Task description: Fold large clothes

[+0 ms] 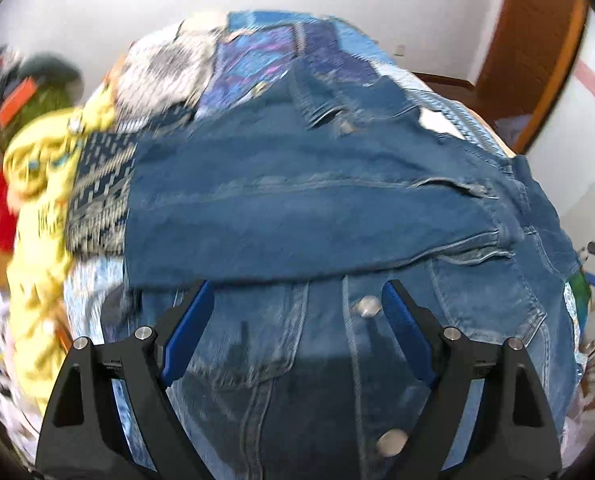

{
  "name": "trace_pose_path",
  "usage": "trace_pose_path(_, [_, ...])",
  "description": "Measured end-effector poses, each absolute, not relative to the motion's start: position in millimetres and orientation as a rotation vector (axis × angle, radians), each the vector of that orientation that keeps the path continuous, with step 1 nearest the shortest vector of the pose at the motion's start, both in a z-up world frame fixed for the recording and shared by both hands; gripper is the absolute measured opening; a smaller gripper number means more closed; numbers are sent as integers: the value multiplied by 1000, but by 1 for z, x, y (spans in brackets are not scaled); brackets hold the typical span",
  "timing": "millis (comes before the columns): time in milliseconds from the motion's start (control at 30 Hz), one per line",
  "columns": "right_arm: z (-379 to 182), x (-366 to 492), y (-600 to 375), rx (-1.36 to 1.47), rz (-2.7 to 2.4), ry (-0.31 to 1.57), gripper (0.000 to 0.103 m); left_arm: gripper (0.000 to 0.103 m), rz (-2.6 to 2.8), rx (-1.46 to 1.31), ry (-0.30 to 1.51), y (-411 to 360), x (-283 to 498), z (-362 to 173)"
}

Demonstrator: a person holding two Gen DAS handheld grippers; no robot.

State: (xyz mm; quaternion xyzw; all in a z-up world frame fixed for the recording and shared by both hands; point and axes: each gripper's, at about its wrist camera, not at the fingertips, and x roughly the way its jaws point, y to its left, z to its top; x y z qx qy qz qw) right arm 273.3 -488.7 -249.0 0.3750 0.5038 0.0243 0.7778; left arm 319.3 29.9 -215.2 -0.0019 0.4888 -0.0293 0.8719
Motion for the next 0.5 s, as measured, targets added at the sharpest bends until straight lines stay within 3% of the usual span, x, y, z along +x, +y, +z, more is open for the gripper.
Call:
trace_pose_path(100, [-254,280,-496,868,69,1061,94,86,-39,-81,1039,47,309,-223])
trace_pose_path(400, [-272,311,-500,822,-13,1069,75,86,-13,-187,1053,59,296,-232])
trace_pose_path(467, [-271,313,-502,798,-68,1075,52,85,-10,-176,1052,57,296,-231])
trace_pose_path(500, [-269,313,-504,795,-109,1077,46,85,-10,-173,1051,57,296,-231])
